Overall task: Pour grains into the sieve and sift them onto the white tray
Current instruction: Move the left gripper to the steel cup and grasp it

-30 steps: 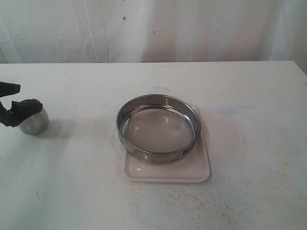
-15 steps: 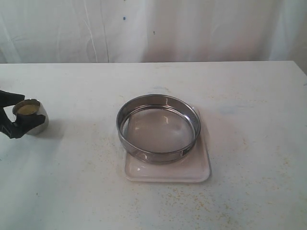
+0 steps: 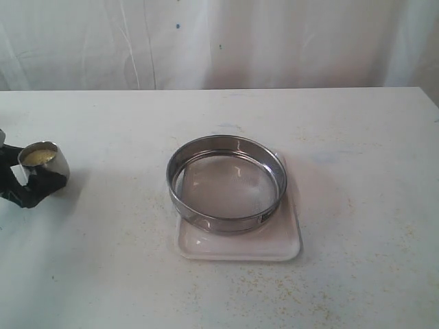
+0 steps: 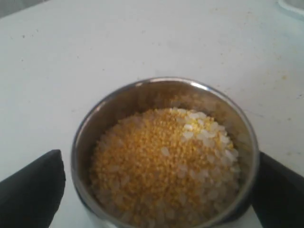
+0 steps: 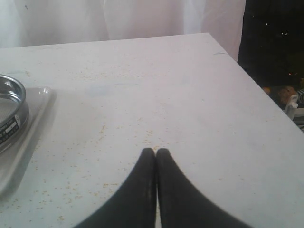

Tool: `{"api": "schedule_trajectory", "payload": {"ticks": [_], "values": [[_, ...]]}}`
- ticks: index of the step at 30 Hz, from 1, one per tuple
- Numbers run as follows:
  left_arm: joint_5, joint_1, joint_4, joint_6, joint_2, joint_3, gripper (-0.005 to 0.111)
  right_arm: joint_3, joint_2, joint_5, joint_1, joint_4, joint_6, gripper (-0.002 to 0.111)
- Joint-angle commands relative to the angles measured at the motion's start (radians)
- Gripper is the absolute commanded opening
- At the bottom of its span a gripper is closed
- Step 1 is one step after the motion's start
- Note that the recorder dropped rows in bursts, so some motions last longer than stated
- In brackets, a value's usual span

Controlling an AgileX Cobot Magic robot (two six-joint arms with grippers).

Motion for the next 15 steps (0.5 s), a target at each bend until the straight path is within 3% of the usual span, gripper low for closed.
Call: {"api": "schedule_trajectory", "payload": {"ticks": [1, 10, 15], "values": [[-0.001, -0.003, -0.017, 0.028, 0.019, 0.003, 0.105, 0.002, -0.005, -0.006, 0.001, -0.002, 0.001, 0.000], [-0.011, -0.003, -0.096, 0.040, 0.027, 0.003, 0.105, 0.002, -0.005, -0.006, 0.001, -0.002, 0.001, 0.000], [-0.105, -0.003, -0.164, 0.067, 0.075, 0.003, 0.105, 0.002, -0.005, -0.006, 0.001, -0.002, 0.001, 0.000]]}}
